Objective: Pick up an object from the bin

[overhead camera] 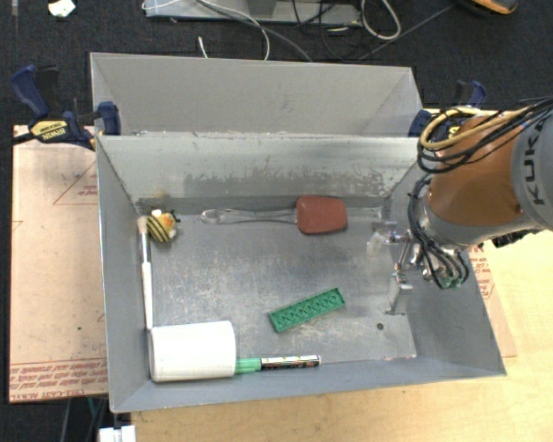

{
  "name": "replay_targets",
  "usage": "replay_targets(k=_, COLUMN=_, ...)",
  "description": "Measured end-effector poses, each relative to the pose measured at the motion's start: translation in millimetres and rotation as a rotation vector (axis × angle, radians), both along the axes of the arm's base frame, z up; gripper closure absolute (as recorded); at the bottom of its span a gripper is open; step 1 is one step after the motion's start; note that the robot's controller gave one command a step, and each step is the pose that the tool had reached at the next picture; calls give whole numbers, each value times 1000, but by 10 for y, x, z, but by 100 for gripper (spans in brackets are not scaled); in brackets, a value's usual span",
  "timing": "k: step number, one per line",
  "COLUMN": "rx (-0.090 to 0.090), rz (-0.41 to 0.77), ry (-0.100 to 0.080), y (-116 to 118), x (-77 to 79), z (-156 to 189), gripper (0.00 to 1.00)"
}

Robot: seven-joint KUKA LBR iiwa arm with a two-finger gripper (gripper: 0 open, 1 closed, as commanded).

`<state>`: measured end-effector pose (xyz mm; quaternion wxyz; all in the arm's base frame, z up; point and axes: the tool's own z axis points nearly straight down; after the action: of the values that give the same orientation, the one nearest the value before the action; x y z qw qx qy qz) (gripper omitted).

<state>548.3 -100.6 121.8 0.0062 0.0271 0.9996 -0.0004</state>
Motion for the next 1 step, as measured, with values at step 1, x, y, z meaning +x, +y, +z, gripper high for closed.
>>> replay_targets(k=1, rx=1, rz=96, ry=7, y=555, x=-331, z=-326, gripper=0)
